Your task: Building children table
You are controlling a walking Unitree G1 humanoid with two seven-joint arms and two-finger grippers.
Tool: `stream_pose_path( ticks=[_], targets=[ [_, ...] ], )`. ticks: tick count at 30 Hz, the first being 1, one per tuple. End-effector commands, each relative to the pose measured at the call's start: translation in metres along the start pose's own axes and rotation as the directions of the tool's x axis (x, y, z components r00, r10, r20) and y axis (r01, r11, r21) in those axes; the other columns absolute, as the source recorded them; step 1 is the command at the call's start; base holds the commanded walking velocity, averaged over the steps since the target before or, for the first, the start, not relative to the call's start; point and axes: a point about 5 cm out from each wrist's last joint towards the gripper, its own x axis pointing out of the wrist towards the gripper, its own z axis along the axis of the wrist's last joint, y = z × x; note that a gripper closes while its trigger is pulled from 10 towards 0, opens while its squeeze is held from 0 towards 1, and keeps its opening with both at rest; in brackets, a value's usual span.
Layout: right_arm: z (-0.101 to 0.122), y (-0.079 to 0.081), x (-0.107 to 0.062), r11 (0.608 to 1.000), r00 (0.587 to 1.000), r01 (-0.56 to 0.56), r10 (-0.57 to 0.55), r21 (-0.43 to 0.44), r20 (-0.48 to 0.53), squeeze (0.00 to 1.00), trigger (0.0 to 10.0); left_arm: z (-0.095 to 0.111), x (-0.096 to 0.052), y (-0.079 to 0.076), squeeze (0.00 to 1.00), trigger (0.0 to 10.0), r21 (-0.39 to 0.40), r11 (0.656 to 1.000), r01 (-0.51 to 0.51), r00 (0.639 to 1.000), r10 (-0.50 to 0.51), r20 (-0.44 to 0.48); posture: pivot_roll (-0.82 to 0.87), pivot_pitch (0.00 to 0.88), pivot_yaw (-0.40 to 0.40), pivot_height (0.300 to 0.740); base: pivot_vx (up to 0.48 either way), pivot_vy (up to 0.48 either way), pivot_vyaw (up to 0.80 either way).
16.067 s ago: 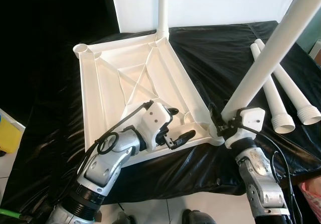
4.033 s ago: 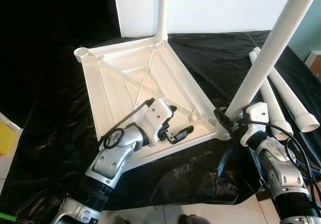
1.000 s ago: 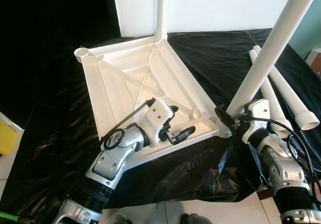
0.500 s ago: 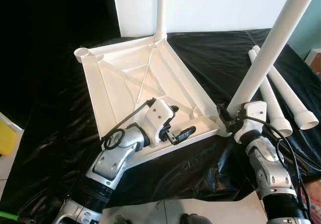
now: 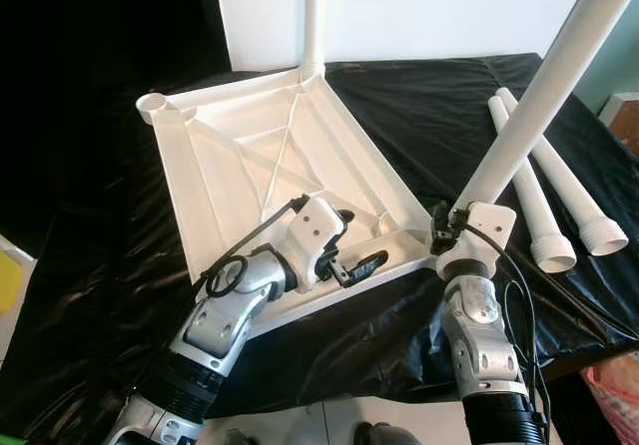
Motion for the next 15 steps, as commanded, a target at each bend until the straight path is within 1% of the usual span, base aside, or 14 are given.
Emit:
stream_pose_path(
  ticks=[1,2,8,11,12,13,15],
  targets=[
    [-0.026,0.003,-0.009,1.000,0.990,-0.025,0.027,0.016,-0.142,0.00,10.0,-0.001,0.000,-0.002,0.00,10.0,0.000,1.000,0.010,1.000,-0.010,-0.010,-0.07,0.127,0.006,0.740,0.000,0.000,0.00],
    [-0.025,0.003,-0.009,0.999,0.990,-0.034,0.037,0.029,-0.134,1.00,10.0,-0.001,0.000,-0.002,0.00,10.0,0.001,1.000,0.009,1.000,-0.009,-0.010,-0.07,0.126,0.005,0.740,0.000,0.000,0.00],
    [-0.016,0.006,-0.009,0.998,0.994,-0.061,0.063,0.024,-0.091,1.00,10.0,-0.001,0.000,-0.002,0.00,10.0,0.000,1.000,0.006,1.000,-0.006,-0.008,-0.08,0.123,0.002,0.740,0.000,0.000,0.00],
    [-0.011,-0.003,-0.003,0.989,0.988,-0.144,0.145,0.018,-0.059,1.00,10.0,-0.001,0.000,-0.003,0.00,10.0,-0.001,1.000,0.005,1.000,-0.005,-0.007,-0.08,0.119,0.002,0.740,0.000,0.000,0.00],
    [-0.011,-0.003,-0.003,0.989,0.988,-0.144,0.145,0.018,-0.059,1.00,10.0,-0.001,0.000,-0.003,0.00,10.0,-0.001,1.000,0.005,1.000,-0.005,-0.007,-0.08,0.119,0.002,0.740,0.000,0.000,0.00],
    [-0.009,-0.005,-0.002,0.985,0.984,-0.169,0.170,0.016,-0.055,1.00,10.0,-0.001,0.000,-0.003,0.00,10.0,-0.001,1.000,0.005,1.000,-0.005,-0.007,-0.08,0.119,0.002,0.740,0.000,0.000,0.00],
    [-0.004,-0.019,0.003,0.973,0.973,-0.231,0.230,-0.019,-0.033,1.00,10.0,-0.002,0.000,-0.003,0.00,10.0,0.001,1.000,0.008,1.000,-0.008,-0.008,-0.08,0.115,0.003,0.740,0.000,0.000,0.00]
  ],
)
